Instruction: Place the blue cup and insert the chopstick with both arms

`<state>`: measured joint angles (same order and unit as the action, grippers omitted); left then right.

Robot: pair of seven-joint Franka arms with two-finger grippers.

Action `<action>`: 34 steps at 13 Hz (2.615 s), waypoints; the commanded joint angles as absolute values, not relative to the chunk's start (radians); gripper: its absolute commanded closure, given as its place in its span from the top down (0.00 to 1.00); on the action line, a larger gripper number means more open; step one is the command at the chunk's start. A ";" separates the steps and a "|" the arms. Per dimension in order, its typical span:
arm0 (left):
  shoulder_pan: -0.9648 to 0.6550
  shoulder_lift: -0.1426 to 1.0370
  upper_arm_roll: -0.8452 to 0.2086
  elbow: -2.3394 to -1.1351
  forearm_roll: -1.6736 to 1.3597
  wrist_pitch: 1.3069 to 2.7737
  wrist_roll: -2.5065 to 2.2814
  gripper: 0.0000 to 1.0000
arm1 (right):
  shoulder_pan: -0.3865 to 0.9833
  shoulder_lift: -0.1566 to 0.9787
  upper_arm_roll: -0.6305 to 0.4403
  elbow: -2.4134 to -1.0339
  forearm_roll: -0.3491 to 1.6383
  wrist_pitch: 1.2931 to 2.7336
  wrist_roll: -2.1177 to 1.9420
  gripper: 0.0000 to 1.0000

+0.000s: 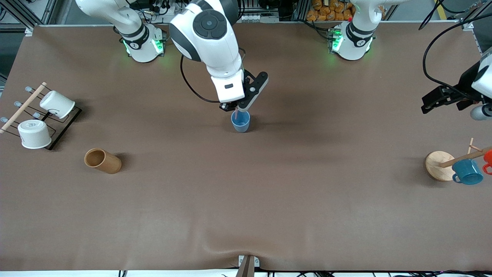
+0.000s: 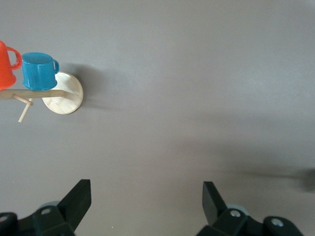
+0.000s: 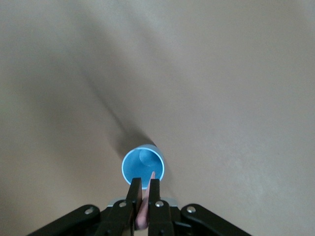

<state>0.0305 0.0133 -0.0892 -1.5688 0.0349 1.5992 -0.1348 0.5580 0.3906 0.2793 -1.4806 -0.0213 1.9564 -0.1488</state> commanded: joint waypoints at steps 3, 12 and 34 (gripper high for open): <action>0.011 -0.025 -0.066 -1.611 0.034 1.597 -0.103 1.00 | 0.594 0.419 0.272 -1.561 -0.031 2.063 -0.133 0.00; 0.014 -0.015 -0.077 -1.598 0.023 1.598 -0.104 1.00 | 0.598 0.472 0.268 -1.566 -0.031 2.052 -0.135 1.00; 0.012 -0.064 -0.086 -1.603 0.017 1.552 -0.109 1.00 | 0.015 -0.028 -0.005 -1.542 -0.002 1.467 0.047 1.00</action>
<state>0.0141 -0.0398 -0.0817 -1.5869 0.0348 1.5603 -0.1182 0.0174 -0.0028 -0.0067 -1.5389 -0.0203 1.5146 -0.0589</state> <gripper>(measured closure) 0.000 0.000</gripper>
